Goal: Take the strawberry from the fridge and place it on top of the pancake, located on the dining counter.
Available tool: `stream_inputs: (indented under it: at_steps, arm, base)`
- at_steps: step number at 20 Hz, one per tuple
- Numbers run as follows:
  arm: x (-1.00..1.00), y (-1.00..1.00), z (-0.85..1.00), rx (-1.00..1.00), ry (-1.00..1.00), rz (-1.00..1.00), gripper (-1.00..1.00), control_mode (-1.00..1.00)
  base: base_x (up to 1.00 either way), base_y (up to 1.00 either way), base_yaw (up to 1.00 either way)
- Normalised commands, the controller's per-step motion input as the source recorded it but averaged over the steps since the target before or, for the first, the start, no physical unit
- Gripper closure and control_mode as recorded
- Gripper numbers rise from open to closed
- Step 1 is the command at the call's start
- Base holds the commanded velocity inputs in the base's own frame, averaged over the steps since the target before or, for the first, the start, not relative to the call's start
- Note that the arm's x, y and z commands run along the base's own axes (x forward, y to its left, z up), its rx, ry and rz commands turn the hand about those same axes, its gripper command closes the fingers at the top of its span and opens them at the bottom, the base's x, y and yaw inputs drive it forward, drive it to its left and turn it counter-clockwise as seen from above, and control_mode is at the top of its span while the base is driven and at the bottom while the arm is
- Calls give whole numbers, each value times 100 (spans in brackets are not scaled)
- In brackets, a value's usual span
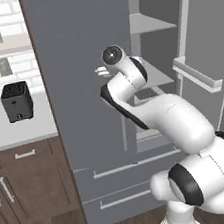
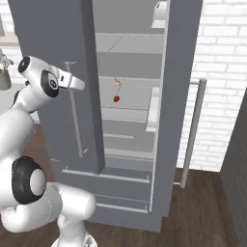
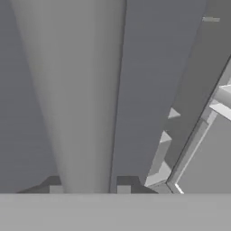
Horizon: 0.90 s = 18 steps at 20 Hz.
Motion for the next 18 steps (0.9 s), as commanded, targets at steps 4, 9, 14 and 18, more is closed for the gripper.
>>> stream_inputs:
  at_steps: [4,9,14,18]
  arm:
    - [-96,34,-16,-6,11,-19,100,-100]
    - [-83,60,-9,-5,6,-16,100,-100]
    - [-66,73,0,-5,0,-14,100,-100]
    - [-59,64,0,-4,0,-18,100,-100]
  base:
    - [0,0,0]
    - [0,0,0]
    - [0,0,0]
    - [0,0,0]
